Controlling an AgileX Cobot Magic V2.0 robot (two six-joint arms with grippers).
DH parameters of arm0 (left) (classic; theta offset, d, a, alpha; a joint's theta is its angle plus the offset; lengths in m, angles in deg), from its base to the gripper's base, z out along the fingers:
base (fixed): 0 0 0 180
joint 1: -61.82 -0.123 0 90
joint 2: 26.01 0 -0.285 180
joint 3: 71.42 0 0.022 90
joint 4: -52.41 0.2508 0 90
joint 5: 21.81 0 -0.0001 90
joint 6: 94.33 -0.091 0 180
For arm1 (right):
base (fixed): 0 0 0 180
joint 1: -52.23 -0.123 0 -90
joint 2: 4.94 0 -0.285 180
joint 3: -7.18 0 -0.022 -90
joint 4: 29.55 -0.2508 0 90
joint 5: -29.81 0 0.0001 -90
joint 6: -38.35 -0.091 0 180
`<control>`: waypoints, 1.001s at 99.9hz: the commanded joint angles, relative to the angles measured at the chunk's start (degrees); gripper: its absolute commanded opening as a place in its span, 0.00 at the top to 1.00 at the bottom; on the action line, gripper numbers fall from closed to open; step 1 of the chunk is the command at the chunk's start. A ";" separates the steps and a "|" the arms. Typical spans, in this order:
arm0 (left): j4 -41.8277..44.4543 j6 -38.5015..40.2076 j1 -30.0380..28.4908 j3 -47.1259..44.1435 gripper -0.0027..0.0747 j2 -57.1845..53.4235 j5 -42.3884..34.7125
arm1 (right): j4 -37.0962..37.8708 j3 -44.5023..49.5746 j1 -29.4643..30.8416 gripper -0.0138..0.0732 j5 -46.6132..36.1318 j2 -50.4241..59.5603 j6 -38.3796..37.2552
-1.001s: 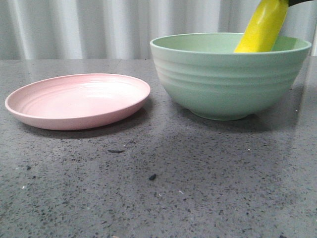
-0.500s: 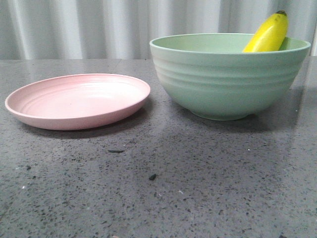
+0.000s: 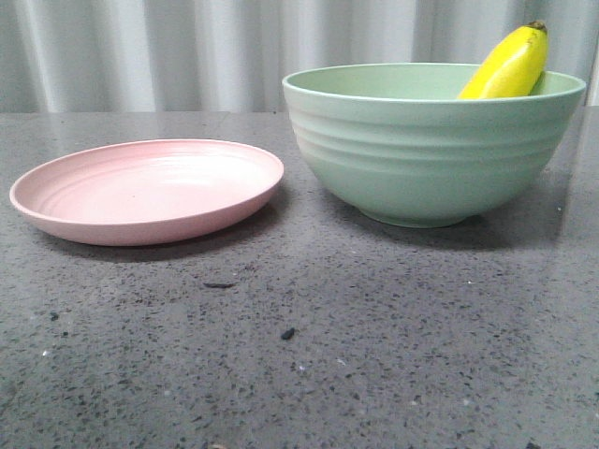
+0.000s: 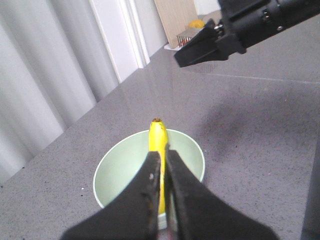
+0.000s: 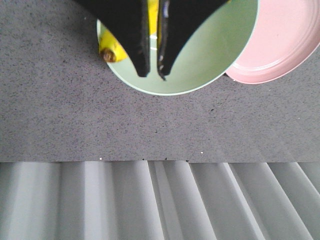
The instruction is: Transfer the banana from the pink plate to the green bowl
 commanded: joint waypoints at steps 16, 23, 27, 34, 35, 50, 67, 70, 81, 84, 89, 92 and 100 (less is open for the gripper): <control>-0.77 4.54 -0.22 -13.60 0.99 -15.01 -14.70 | 0.39 8.95 0.27 0.92 -6.80 11.63 1.95; -0.66 5.31 -0.22 -18.57 0.99 -19.38 -17.62 | 0.39 13.13 0.27 0.92 -8.91 15.24 2.32; -0.66 5.58 -0.22 -21.47 0.99 -21.89 -18.98 | 0.52 15.58 0.27 0.92 -10.25 17.49 2.46; -0.66 6.32 -0.22 -26.19 0.99 -25.87 -21.02 | 1.20 19.57 0.27 0.92 -12.58 21.30 2.46; -0.66 6.44 -0.22 -26.65 0.99 -26.64 -21.23 | 1.31 20.32 0.27 0.92 -13.03 22.08 2.46; -0.77 6.42 -0.22 -36.30 0.99 -34.36 -24.88 | 3.35 27.36 0.27 0.92 -15.98 30.17 2.46; -2.57 6.42 -0.22 -45.73 0.99 -41.48 -31.78 | 4.60 33.37 0.27 0.92 -16.22 37.98 2.46; -2.68 6.42 -0.22 -47.00 0.99 -42.66 -32.74 | 4.73 34.32 0.27 0.92 -16.22 39.23 2.46; -2.68 6.42 -0.22 -50.34 0.99 -45.19 -32.88 | 4.72 36.18 0.27 0.92 -16.11 42.19 2.46; -2.68 6.42 -0.22 -50.93 0.99 -45.52 -32.88 | 4.72 36.42 0.27 0.92 -15.86 42.80 2.46; -2.68 6.42 -0.22 -51.99 0.99 -45.67 -32.88 | 4.72 36.65 0.27 0.92 -15.86 43.11 2.46; -2.68 6.42 -0.22 -52.49 0.99 -45.67 -32.88 | 4.72 36.74 0.27 0.92 -15.86 43.15 2.46; -2.68 6.42 -0.22 -53.83 0.99 -45.67 -32.88 | 4.72 36.74 0.27 0.92 -15.86 43.15 2.46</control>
